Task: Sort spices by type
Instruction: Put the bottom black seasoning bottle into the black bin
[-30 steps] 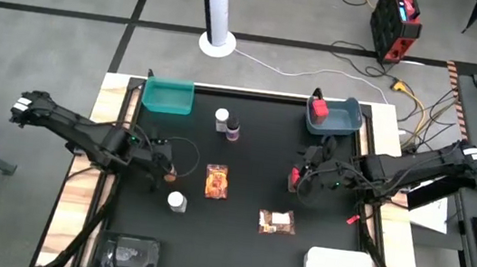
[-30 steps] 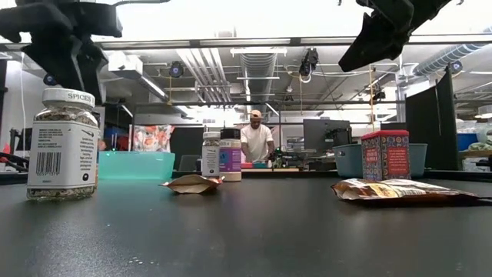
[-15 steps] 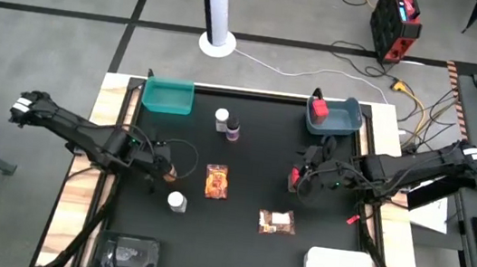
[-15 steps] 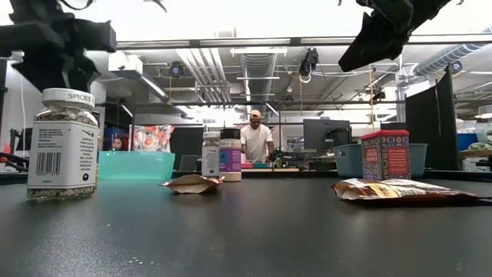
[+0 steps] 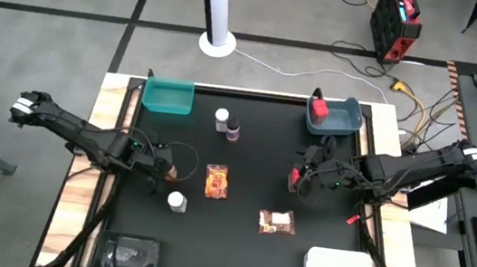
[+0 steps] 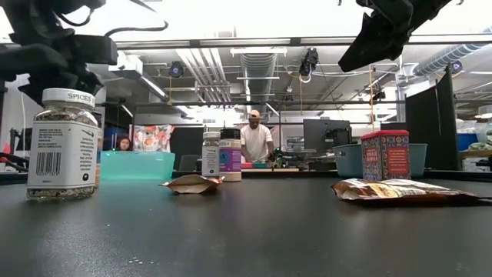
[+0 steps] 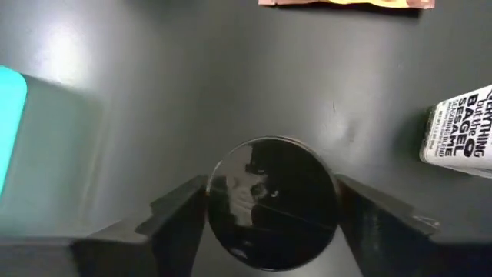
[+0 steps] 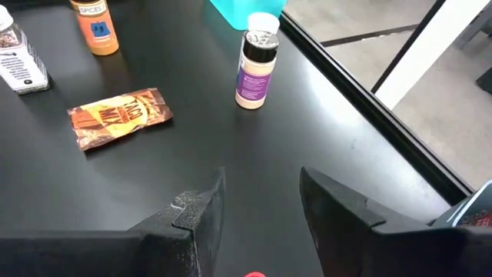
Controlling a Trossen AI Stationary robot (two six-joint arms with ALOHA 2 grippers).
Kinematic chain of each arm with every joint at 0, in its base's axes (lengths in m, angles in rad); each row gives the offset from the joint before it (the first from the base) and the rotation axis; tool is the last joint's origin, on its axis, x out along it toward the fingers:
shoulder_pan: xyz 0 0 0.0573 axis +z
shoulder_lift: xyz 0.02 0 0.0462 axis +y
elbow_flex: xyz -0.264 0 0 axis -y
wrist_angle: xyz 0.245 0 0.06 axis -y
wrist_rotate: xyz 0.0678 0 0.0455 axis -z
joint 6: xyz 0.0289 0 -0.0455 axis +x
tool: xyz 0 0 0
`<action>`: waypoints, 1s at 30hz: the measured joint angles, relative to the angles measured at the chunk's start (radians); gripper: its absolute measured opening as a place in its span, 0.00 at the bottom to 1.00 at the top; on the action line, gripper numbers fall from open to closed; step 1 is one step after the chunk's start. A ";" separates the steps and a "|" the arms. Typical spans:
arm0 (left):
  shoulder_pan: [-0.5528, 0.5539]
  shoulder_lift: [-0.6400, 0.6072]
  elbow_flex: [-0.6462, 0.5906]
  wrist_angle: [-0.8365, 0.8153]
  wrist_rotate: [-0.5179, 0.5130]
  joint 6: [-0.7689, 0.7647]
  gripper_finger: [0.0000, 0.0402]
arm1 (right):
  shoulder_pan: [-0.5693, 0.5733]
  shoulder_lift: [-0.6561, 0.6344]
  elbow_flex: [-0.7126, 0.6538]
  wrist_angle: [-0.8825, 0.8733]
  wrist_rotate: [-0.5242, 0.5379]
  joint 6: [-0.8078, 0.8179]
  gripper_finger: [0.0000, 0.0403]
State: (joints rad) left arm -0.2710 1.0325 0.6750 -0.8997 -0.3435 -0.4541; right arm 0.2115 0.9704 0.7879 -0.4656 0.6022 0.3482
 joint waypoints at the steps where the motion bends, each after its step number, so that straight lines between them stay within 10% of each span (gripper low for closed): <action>1: 0.000 0.000 0.000 0.000 -0.008 0.000 0.58 | 0.000 0.000 0.000 0.000 0.000 0.000 0.40; 13: 0.000 0.000 0.085 -0.023 -0.007 0.005 0.46 | 0.000 0.000 -0.004 0.000 0.000 0.000 0.43; 30: -0.251 0.174 0.700 -0.318 0.073 -0.186 0.46 | 0.000 0.000 -0.009 0.000 -0.035 0.000 0.35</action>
State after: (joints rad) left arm -0.5219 1.2069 1.3746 -1.2173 -0.2705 -0.6405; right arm 0.2111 0.9707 0.7791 -0.4656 0.5673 0.3482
